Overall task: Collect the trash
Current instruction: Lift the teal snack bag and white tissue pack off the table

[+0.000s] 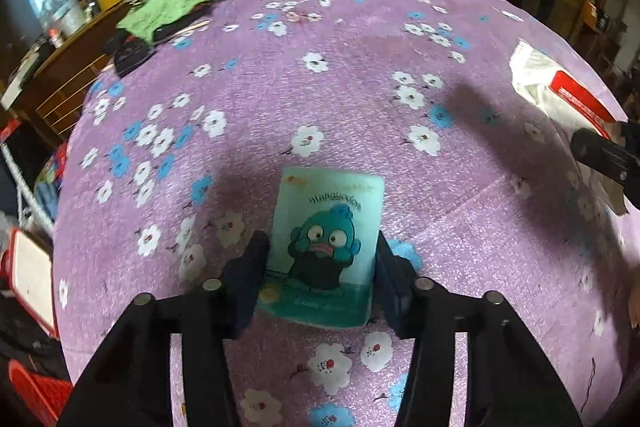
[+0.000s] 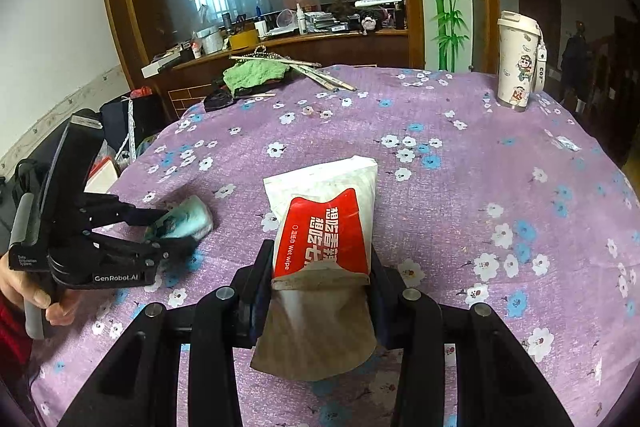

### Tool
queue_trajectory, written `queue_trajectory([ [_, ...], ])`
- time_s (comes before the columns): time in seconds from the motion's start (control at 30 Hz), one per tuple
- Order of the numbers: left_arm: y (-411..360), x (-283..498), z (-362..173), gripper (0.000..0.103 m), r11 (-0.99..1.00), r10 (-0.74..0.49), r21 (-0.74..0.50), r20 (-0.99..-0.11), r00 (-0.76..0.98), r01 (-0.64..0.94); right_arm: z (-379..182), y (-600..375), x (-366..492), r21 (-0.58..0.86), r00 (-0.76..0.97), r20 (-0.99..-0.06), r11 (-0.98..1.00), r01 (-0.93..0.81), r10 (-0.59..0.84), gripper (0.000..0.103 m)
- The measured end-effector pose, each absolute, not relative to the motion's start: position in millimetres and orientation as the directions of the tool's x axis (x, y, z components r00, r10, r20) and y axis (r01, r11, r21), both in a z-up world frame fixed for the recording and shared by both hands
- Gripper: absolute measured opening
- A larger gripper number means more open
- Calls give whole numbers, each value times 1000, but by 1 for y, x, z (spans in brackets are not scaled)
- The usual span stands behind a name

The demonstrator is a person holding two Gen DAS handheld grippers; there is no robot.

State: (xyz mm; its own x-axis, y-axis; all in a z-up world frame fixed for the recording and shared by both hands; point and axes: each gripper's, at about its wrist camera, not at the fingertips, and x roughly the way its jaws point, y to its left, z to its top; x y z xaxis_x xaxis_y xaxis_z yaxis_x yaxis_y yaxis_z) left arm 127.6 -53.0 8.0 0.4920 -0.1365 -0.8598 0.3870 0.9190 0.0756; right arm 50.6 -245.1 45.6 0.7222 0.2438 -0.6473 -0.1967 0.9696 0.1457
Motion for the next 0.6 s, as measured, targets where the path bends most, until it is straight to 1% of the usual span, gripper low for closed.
queue_trajectory([
  [0.1,-46,126,9,42,941,-119,65,-854,507,332,46,-245,51,143,723,-647,970,-199,244,44],
  [0.23,-28,122,16,41,964,-126,23,-838,531,265,46,-246,51,146,725,-643,969,-201,247,44],
  [0.3,-14,116,27,41,979,-122,-9,-826,551,204,45,-245,50,140,725,-643,969,-205,247,44],
  [0.43,1,86,48,42,994,-92,-34,-774,627,103,46,-236,46,116,727,-640,967,-228,248,44],
  [0.53,7,62,51,42,995,-97,-93,-740,666,43,48,-222,39,90,735,-625,959,-267,263,44],
  [0.6,6,53,50,42,997,-67,-82,-715,696,11,49,-213,34,73,739,-615,953,-294,275,44],
])
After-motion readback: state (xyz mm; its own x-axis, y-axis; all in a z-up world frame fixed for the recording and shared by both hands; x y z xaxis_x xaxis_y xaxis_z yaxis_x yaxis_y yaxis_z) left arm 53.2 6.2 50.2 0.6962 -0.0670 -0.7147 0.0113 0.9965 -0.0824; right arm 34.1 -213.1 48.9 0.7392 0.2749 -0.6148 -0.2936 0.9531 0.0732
